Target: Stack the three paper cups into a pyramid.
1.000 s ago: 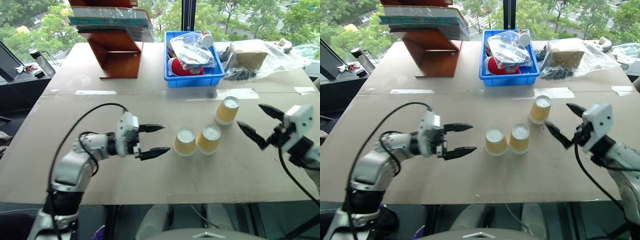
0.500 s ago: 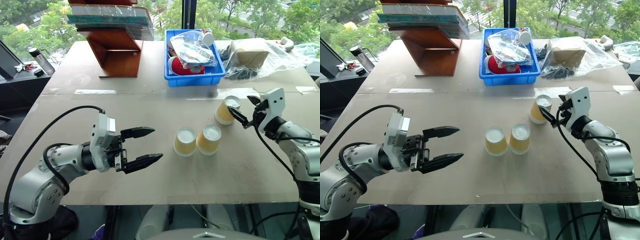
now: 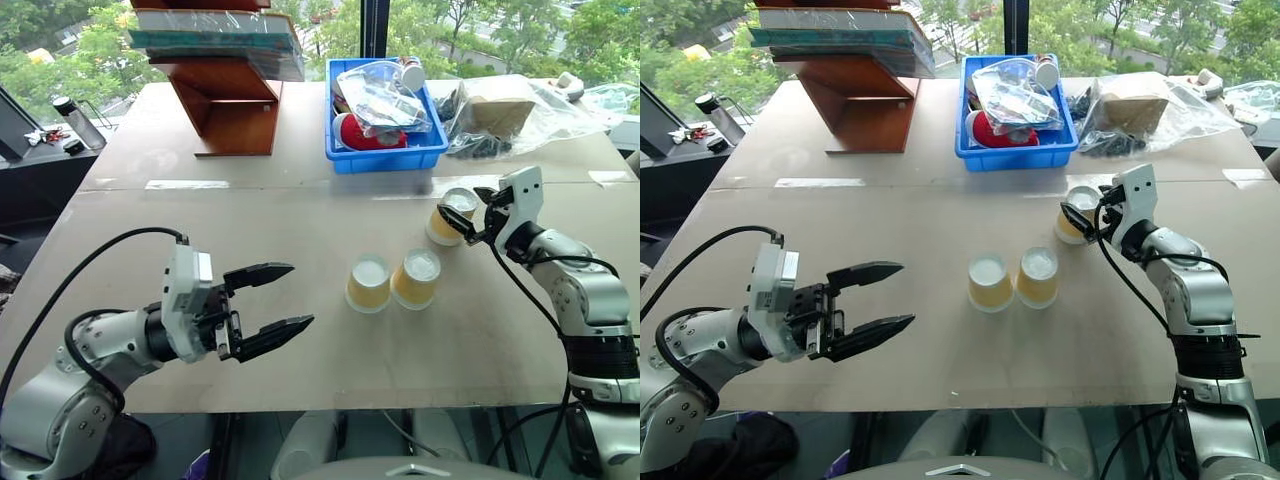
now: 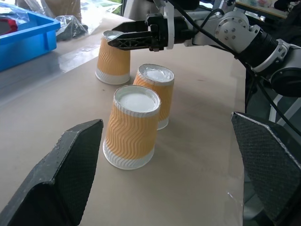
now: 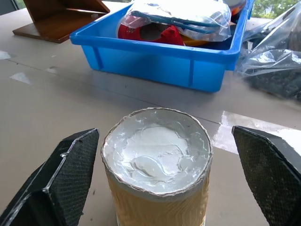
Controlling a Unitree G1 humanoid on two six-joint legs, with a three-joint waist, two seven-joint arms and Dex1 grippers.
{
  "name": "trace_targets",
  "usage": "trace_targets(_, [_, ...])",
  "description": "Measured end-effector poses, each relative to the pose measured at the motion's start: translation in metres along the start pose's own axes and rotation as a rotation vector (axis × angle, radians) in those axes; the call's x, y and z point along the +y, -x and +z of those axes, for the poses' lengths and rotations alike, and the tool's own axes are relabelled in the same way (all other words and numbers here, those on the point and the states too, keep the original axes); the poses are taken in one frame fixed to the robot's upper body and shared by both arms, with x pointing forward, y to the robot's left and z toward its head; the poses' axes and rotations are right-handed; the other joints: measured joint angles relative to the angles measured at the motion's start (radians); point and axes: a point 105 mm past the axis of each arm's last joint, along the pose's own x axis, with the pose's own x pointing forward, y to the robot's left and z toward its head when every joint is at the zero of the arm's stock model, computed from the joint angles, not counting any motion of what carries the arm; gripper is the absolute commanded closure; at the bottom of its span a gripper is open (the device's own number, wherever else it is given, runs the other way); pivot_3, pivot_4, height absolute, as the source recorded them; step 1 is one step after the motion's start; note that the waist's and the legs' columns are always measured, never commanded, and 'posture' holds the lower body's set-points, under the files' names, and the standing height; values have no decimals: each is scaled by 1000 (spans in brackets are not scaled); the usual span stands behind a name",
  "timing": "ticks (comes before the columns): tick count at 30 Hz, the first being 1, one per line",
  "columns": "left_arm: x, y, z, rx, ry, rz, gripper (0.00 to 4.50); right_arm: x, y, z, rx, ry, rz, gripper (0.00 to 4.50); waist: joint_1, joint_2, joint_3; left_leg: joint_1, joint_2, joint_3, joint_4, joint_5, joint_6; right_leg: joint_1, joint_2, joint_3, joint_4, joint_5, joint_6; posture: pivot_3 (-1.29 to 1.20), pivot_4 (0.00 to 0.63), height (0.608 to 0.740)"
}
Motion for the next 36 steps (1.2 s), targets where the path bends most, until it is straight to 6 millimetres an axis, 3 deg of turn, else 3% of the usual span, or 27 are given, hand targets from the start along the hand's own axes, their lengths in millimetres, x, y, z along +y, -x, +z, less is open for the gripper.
trace_targets(7, [4, 1, 6, -7, -30, -10, 31, -1, -5, -1, 0, -15, 7, 0, 0, 0, 0, 0, 0, 0, 0, 0, 0, 0, 0, 0, 0, 0, 0, 0, 150, 740])
trace_targets(10, [8, 3, 10, 10, -56, -32, 0, -1, -6, -2, -3, -21, 15, 1457, 0, 0, 0, 0, 0, 0, 0, 0, 0, -1, 0, 0, 0, 0, 0, 0, 150, 740])
trace_targets(12, [9, 4, 12, 17, -60, -44, 0, -1, -6, -1, -6, -17, 14, 2146, 0, 0, 0, 0, 0, 0, -1, 0, 0, -1, 0, 0, 0, 0, 0, 0, 150, 740])
trace_targets(21, [22, 7, 16, 15, -60, -51, 0, -1, 0, 7, -23, 26, 66, 2153, -3, 1, 0, 0, 0, 0, -2, 0, 0, -1, 0, 0, 0, 0, 0, 0, 150, 740])
trace_targets(22, [22, 7, 15, 16, -59, -52, 0, 3, 2, 13, -36, 41, 98, 2153, -2, 2, 1, -2, 0, 0, -2, 0, 0, -2, 0, 0, -1, 0, 0, 0, 150, 740])
trace_targets(25, [21, 6, 13, 18, -49, -57, 0, 29, 22, 55, -125, 85, 296, 2153, -1, 5, 3, -5, 0, 0, -2, 0, 0, -5, 0, 0, -1, 0, 0, 0, 150, 740])
trace_targets(27, [20, 6, 12, 4, -45, -56, 0, 58, 41, 94, -198, 136, 465, 2153, -4, 5, 3, -8, 1, 0, -1, 0, 0, -8, 0, 0, -1, 0, 0, 0, 150, 740])
trace_targets(28, [20, 5, 12, -3, -44, -54, 0, 67, 46, 101, -211, 146, 510, 2153, -4, 4, 2, -9, 1, 0, -1, 0, 0, -8, 0, -1, -1, 0, 0, 0, 150, 740])
trace_targets(30, [20, 5, 12, -8, -46, -53, 0, 72, 49, 104, -211, 149, 539, 2153, -4, 3, 2, -9, 1, -1, -1, 0, 0, -8, -1, -1, -1, 0, 0, 0, 150, 740])
trace_targets(33, [17, 8, 9, -82, -73, -30, 0, 105, 64, 102, -148, 121, 715, 2153, 0, 2, 2, -11, 0, -2, 1, 0, 0, -8, -3, -3, -2, 0, 0, 0, 150, 740])
trace_targets(36, [22, 20, 13, -128, -79, -29, 0, 114, 63, 100, -122, 121, 755, 2153, 1, 2, 2, -11, 0, -2, 2, 0, 0, -8, -3, -4, -1, 0, 0, 0, 150, 740])
